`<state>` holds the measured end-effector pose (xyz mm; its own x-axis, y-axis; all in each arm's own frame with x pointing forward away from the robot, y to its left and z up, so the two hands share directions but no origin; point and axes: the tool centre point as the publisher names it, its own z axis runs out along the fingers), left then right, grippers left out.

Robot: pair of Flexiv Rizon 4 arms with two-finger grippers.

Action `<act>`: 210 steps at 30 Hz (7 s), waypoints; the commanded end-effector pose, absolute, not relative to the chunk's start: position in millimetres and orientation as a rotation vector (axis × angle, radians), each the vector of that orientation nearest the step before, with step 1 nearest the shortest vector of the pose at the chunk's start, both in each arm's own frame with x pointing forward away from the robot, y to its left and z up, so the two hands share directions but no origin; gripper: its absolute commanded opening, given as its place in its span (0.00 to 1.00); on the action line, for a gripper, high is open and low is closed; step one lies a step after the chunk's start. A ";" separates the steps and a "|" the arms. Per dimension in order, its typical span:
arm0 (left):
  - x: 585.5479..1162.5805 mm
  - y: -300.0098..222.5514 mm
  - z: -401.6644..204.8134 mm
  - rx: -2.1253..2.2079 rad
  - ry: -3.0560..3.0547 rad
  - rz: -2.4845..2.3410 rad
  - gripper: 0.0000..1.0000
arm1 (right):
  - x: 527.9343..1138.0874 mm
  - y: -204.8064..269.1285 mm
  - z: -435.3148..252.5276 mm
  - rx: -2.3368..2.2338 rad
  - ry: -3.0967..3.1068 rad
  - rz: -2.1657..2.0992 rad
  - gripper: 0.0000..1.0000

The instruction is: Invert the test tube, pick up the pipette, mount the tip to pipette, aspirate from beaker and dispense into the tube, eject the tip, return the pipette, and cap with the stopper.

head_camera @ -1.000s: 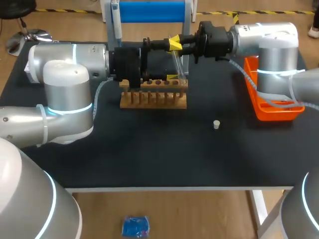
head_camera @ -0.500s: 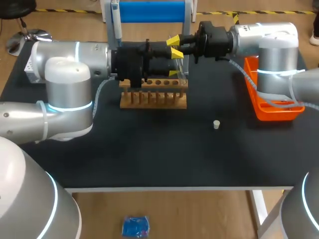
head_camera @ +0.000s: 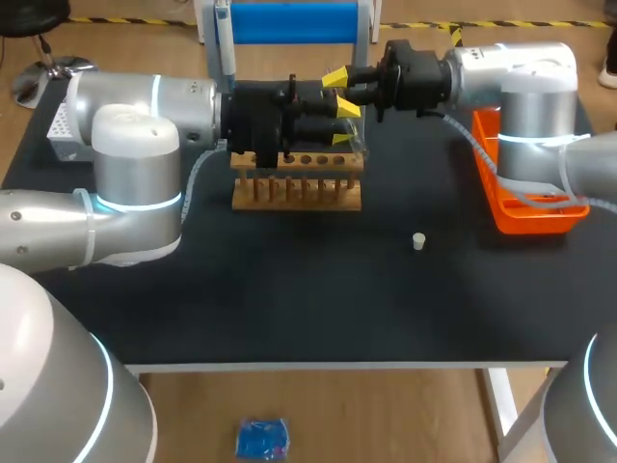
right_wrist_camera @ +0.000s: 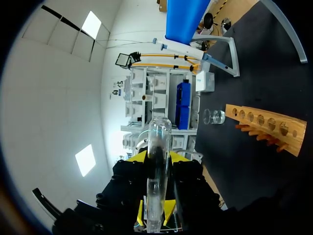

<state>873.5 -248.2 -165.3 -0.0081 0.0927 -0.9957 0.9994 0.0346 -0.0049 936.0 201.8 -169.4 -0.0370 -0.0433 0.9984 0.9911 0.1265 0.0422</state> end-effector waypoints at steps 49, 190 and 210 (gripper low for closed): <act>870.0 -241.9 -169.1 1.218 1.288 -1.129 0.00 | 938.0 164.9 -167.1 -0.985 -1.336 -1.328 1.00; 935.3 -214.5 -156.7 0.461 1.792 -1.638 0.00 | 950.8 82.1 -272.9 0.309 -2.590 -1.762 1.00; 954.3 -204.4 -159.0 -0.109 1.848 -2.005 0.00 | 950.8 82.1 -272.9 0.309 -2.590 -1.762 1.00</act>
<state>954.9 -202.0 -155.9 -0.9211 -0.3165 -0.2266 0.2461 -0.0227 -0.9690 951.0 82.5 -273.6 -0.9808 -0.1572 -0.1157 -0.1652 0.3525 0.9211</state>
